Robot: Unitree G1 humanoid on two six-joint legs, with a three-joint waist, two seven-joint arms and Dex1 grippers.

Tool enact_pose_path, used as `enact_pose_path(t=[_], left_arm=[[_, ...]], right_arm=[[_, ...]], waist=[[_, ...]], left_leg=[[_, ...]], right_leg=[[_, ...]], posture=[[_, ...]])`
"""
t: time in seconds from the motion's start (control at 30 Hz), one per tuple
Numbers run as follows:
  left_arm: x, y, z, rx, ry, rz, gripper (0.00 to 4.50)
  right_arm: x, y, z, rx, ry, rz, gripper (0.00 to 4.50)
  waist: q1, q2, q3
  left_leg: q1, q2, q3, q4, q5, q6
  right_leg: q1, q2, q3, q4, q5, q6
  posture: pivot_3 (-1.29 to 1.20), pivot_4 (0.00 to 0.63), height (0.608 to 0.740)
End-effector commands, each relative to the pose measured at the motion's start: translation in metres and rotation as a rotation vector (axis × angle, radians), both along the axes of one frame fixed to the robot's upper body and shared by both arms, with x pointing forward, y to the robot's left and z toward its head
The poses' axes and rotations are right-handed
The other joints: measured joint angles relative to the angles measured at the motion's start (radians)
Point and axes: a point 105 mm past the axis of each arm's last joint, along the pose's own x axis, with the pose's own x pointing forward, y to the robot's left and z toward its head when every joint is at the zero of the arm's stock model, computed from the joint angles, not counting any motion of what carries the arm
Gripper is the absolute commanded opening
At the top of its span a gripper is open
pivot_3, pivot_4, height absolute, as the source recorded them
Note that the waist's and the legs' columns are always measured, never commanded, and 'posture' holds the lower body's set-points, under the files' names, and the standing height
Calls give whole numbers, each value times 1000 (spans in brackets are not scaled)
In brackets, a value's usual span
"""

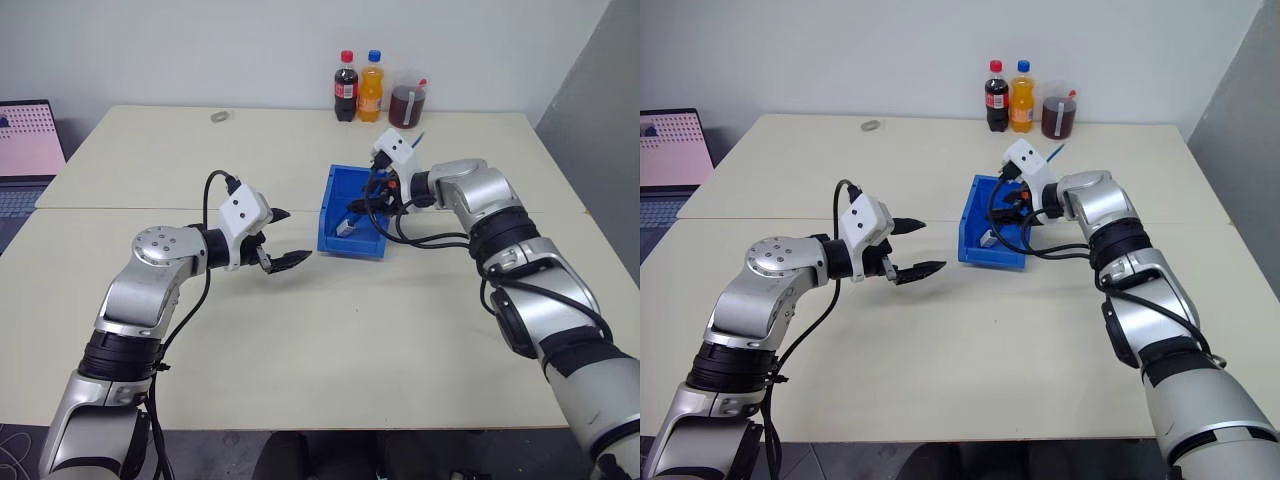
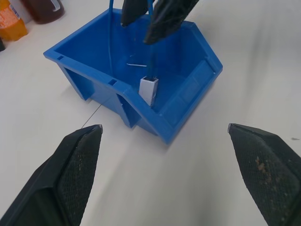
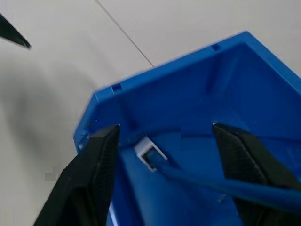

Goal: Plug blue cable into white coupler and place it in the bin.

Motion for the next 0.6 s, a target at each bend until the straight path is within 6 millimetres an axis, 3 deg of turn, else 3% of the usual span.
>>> enact_pose_path(t=[0.03,0.1,0.2,0.4,0.53,0.6], left_arm=[[2,-4,10,6,-50,-18,4500],[3,-3,10,8,-53,-16,4500],[5,-1,10,8,-56,-3,4500],[10,4,12,-25,-52,36,4500],[17,18,14,-89,-38,145,4500],[20,32,14,-117,-30,230,4500]], right_arm=[[5,-15,28,-85,-91,21,4179],[6,-21,33,-107,-102,20,4432],[6,-31,42,-119,-117,21,4432],[4,-48,42,-93,-96,9,4432],[-6,-74,43,88,-57,-51,4432],[-24,-84,50,180,-101,-39,4432]], waist=[[0,0,0],[0,0,0],[0,1,0],[0,1,1],[3,1,1],[6,1,1]], left_leg=[[0,0,0,0,0,0],[0,-1,0,0,0,0],[0,-1,0,1,0,0],[0,-1,0,2,0,0],[-1,0,-1,8,0,0],[-4,0,-2,12,0,0]], right_leg=[[0,0,0,0,0,0],[0,-1,0,1,0,0],[0,-1,-1,2,0,0],[0,-1,0,3,0,0],[1,-2,-2,7,0,0],[0,-2,-4,8,0,0]], posture=[[0,150,740],[0,150,740],[0,150,740],[0,150,740],[0,150,740],[0,150,740]])
